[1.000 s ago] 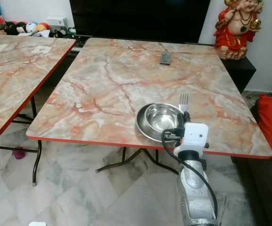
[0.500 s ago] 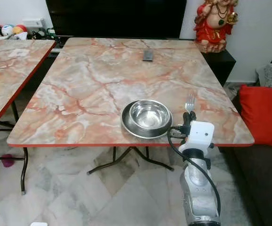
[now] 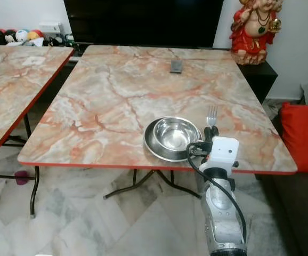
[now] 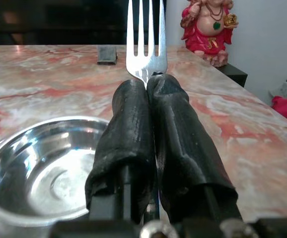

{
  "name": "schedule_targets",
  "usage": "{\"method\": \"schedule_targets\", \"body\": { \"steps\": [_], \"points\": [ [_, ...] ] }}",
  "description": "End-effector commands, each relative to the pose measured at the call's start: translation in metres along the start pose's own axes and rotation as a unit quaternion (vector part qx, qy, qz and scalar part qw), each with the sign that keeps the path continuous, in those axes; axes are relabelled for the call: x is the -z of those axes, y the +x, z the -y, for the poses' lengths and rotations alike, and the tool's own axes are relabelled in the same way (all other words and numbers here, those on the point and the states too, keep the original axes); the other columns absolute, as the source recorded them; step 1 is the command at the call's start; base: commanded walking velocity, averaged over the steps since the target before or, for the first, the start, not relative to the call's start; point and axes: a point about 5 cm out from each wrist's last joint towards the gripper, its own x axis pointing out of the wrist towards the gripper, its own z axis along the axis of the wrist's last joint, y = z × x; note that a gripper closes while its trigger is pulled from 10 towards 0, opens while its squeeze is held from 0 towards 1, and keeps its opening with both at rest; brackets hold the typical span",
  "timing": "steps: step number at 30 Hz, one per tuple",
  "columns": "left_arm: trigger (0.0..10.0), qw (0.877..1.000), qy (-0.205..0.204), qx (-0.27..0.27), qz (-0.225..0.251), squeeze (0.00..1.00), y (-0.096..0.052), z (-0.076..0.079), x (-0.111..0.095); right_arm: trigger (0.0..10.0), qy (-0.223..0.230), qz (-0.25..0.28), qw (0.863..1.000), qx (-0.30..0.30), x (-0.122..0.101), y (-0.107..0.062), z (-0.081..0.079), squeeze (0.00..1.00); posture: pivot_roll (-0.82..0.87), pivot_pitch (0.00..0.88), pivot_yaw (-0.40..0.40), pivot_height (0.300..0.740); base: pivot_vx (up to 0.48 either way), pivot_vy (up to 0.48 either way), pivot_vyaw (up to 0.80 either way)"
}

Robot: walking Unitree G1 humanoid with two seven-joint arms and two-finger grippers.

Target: Setting the table

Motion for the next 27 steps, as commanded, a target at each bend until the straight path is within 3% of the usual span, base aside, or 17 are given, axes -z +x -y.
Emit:
{"method": "schedule_targets", "body": {
  "steps": [1, 9, 16, 27],
  "points": [
    [10.0, 1.000, 0.001, -0.003, -0.007, 0.00, -0.001, -0.002, 0.004, 10.0, 0.003, 0.000, 1.000, 0.004, -0.001, 0.002, 0.000, 0.00, 0.00, 0.098, -0.018, 0.740, 0.330, 0.000, 0.00],
    [10.0, 1.000, 0.001, -0.003, -0.007, 0.00, -0.002, -0.003, 0.005, 10.0, 0.004, -0.004, 1.000, 0.007, 0.000, 0.002, 0.001, 0.00, 0.00, 0.098, -0.018, 0.740, 0.184, 0.000, -0.60],
    [10.0, 1.000, 0.001, -0.002, -0.007, 0.00, -0.002, -0.002, 0.006, 10.0, 0.002, 0.001, 1.000, 0.011, -0.002, 0.005, 0.002, 0.00, 0.00, 0.098, -0.018, 0.740, 0.000, 0.000, 0.00],
    [10.0, 1.000, 0.001, -0.001, -0.006, 0.00, -0.002, -0.001, 0.005, 10.0, -0.050, -0.036, 0.998, 0.013, -0.007, 0.030, 0.021, 0.00, 0.00, 0.106, -0.015, 0.740, 0.000, 0.000, 0.00]
  ]
}}
